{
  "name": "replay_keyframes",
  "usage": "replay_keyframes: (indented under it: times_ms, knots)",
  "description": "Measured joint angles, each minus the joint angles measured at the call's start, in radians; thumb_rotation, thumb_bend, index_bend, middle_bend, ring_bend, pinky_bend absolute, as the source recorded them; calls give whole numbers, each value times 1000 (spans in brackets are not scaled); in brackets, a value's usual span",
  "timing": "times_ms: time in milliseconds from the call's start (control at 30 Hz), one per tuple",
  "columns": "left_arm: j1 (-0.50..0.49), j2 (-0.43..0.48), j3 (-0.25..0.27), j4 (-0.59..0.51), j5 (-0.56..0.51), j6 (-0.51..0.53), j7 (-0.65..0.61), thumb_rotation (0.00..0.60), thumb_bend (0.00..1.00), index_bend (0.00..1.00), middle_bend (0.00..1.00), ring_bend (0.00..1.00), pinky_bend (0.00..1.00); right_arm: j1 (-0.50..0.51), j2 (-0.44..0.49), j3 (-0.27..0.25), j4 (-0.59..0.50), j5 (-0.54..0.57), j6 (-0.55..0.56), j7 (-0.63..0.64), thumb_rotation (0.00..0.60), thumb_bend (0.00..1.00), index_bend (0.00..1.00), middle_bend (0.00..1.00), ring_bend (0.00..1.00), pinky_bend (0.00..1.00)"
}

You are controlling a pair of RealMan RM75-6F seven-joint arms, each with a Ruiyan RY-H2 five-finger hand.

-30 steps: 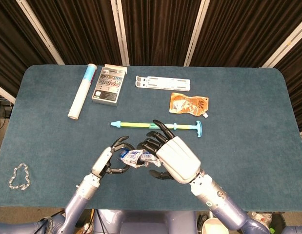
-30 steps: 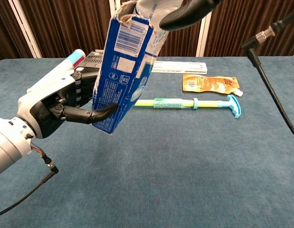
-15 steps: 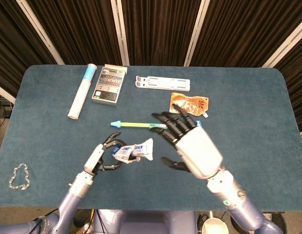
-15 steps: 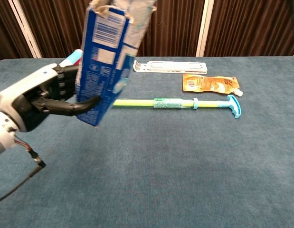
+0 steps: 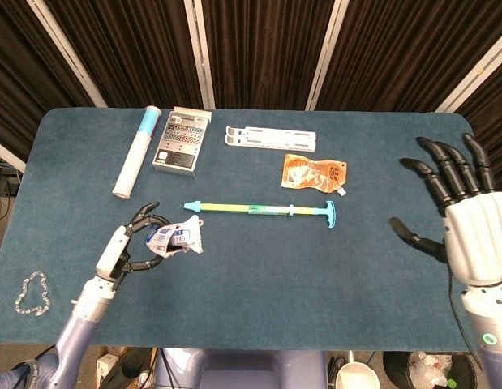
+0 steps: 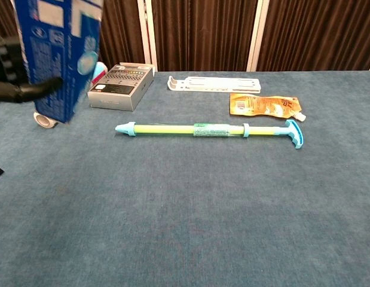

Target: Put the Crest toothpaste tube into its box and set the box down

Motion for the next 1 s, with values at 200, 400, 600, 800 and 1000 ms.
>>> replay_keyframes:
  times_ms: [200,400,600,800,1000]
  knots:
    - [4,34,-5,-32,-6,-1,-24,600,461,426,397,85,74,-3,-50,-18,149,32,-31,82,600,165,240,150,144,0]
    - [4,49,-10,-36,-7,-1,-44,600,460,430,397,85,74,6,-87,-28,215,54,-70,109,600,164,240,150,144,0]
    - [9,74,-8,-50,-3,3,-39,600,460,432,396,85,74,11,-121,-38,285,42,-78,102,600,165,240,150,144,0]
    - [12,100,-3,-64,-1,2,-32,600,461,433,396,85,74,9,-168,-70,375,2,-93,139,600,165,240,150,144,0]
    - [18,119,-1,-81,5,7,-46,600,461,427,392,85,74,-5,-217,-102,459,-11,-105,197,600,165,240,150,144,0]
